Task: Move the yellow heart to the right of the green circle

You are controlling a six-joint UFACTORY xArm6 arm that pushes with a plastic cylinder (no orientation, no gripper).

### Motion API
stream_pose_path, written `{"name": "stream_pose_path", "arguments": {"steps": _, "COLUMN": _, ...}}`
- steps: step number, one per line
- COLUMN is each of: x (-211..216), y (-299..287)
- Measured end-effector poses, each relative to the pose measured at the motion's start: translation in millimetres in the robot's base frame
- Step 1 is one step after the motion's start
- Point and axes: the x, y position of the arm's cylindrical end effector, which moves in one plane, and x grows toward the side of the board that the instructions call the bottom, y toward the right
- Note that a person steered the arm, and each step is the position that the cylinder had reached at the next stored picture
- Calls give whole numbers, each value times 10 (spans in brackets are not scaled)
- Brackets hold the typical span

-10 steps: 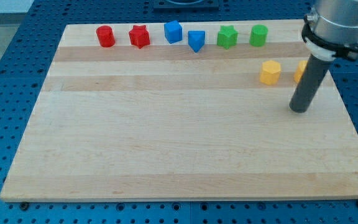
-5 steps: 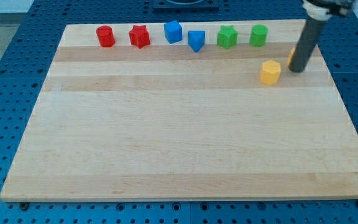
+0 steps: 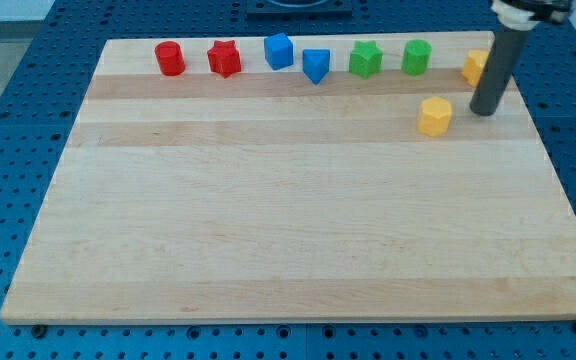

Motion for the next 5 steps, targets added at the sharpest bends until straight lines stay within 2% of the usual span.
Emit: {"name": "stream_pose_path", "arguments": {"steps": 5, "x": -663, "y": 5}}
